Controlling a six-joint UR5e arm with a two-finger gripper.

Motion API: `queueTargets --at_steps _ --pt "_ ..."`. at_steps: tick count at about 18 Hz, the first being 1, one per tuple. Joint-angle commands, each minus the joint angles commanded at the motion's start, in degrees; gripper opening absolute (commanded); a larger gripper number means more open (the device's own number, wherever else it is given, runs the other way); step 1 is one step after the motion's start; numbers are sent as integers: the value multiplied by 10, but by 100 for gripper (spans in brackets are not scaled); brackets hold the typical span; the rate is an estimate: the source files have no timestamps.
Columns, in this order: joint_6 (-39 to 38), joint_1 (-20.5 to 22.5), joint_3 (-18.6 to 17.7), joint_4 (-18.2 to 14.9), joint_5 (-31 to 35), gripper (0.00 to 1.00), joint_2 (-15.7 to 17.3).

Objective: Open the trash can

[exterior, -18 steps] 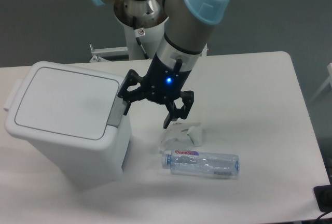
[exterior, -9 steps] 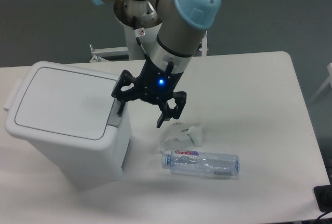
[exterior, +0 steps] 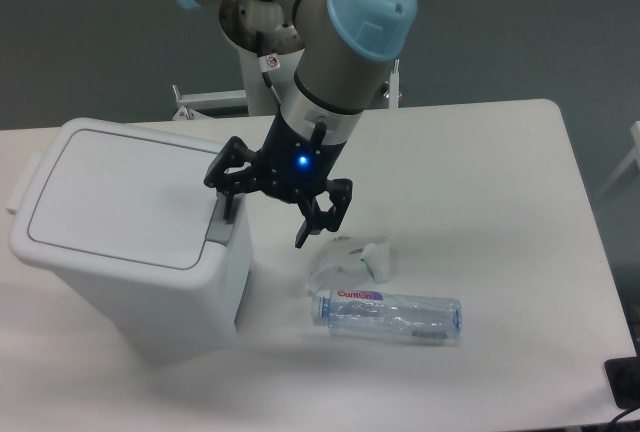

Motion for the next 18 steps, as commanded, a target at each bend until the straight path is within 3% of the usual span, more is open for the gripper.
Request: queueTargets --at_steps 18 --pt "-1 1 2 11 2 100 1"
